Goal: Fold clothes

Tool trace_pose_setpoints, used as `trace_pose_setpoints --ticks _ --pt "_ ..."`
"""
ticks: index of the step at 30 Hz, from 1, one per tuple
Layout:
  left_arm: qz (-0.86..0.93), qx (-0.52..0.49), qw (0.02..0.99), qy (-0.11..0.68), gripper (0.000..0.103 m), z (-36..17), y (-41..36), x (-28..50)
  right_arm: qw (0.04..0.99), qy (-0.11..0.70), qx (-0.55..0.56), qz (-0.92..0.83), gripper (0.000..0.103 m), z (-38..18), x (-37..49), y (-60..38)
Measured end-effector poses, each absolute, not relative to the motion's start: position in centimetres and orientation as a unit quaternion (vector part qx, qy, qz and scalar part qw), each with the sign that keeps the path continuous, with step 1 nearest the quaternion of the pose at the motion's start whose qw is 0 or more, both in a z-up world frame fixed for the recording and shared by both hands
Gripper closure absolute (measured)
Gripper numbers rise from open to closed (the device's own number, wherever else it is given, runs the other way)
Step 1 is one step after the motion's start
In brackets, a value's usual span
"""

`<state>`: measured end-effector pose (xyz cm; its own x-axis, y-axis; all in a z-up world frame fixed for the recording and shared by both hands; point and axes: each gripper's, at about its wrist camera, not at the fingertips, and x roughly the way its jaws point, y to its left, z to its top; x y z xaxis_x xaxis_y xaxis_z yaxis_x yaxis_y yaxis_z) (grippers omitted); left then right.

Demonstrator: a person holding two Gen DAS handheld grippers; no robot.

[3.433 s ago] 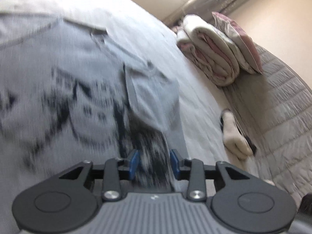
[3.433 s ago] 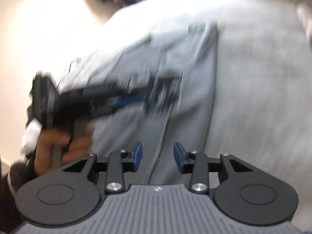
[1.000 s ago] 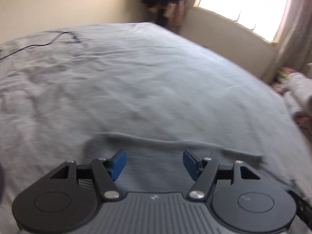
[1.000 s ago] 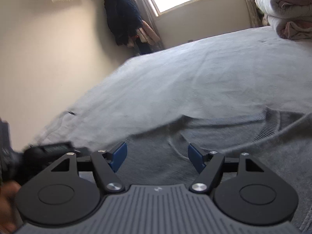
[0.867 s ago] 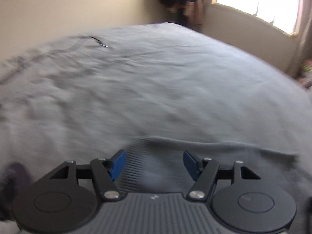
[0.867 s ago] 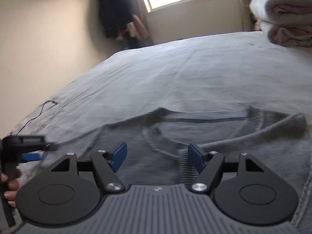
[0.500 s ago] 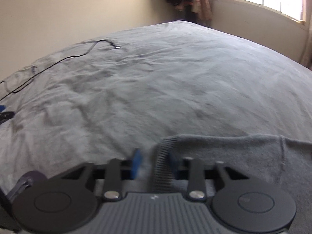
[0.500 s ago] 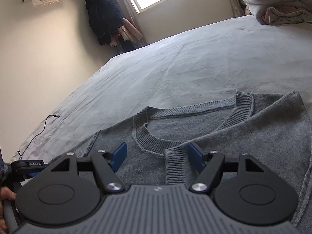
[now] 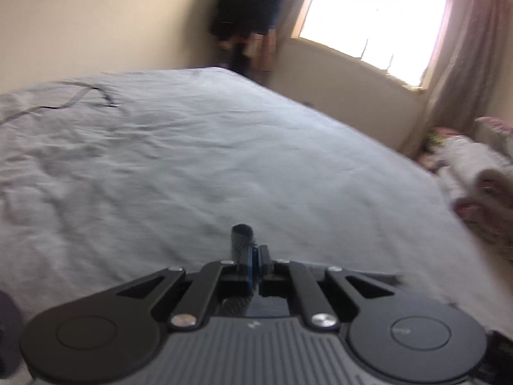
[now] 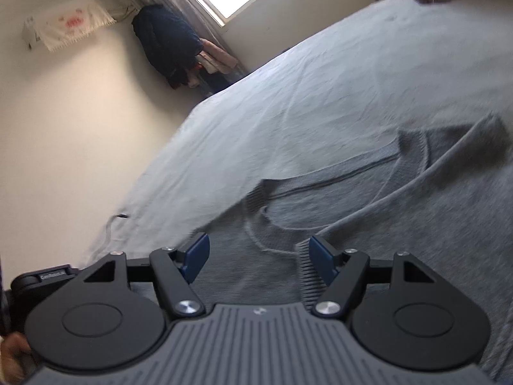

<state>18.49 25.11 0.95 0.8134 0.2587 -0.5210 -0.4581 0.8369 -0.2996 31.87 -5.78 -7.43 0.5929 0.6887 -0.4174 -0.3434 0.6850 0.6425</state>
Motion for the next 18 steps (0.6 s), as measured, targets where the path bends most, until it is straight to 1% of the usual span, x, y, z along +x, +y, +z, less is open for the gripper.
trace_pose_setpoints --ticks 10,18 --pt "0.048 -0.239 0.937 0.251 0.1 0.4 20.8 21.0 0.837 0.336 0.297 0.314 0.03 -7.1 31.7 -6.6" --pt "-0.031 -0.299 0.913 0.277 0.1 -2.2 19.9 23.3 0.839 0.334 0.306 0.301 0.03 -7.1 31.7 -6.9"
